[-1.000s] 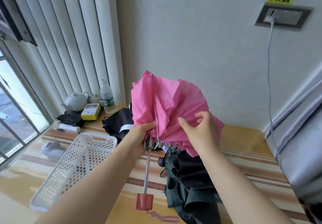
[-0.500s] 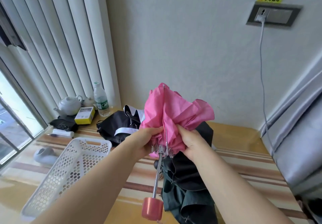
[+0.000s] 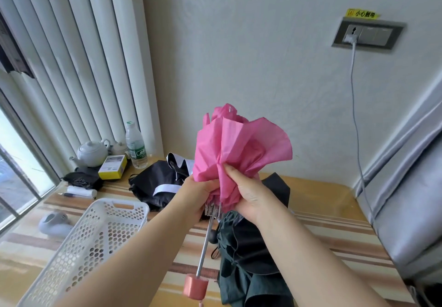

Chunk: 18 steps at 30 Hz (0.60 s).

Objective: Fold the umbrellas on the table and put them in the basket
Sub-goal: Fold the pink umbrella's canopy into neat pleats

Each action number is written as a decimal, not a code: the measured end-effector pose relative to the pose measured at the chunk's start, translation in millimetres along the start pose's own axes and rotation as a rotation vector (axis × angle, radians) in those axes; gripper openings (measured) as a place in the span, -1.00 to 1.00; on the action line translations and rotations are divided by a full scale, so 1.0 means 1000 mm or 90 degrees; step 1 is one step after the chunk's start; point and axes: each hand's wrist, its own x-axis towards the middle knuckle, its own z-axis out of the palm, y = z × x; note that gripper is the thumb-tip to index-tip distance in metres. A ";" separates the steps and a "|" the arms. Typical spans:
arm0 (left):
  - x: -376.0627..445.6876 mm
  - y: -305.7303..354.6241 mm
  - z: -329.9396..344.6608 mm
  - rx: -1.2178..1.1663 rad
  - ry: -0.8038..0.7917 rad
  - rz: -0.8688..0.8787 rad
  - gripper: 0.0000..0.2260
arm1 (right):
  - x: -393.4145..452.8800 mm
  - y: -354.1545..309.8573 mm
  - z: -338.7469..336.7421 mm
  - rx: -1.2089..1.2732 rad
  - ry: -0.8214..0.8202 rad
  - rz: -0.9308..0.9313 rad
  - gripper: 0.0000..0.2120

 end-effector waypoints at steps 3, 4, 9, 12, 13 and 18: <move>-0.001 -0.005 0.004 0.042 -0.031 0.020 -0.88 | 0.004 0.005 0.002 0.022 0.011 0.048 -0.30; -0.002 -0.004 0.005 0.061 -0.045 0.036 -0.90 | 0.005 0.006 0.002 0.021 0.028 0.050 -0.46; -0.009 0.009 -0.002 0.111 -0.170 0.094 -0.71 | 0.011 0.003 -0.011 0.016 0.101 0.015 -0.81; -0.010 0.014 -0.003 0.112 -0.139 0.108 -0.48 | 0.010 0.003 -0.017 -0.027 0.106 -0.008 -0.90; -0.009 0.015 -0.001 0.128 -0.112 0.099 -0.35 | 0.009 0.004 -0.017 -0.068 0.093 -0.041 -0.85; -0.002 0.015 0.007 0.101 -0.025 0.037 -0.47 | -0.002 0.009 -0.013 -0.287 0.045 -0.149 0.09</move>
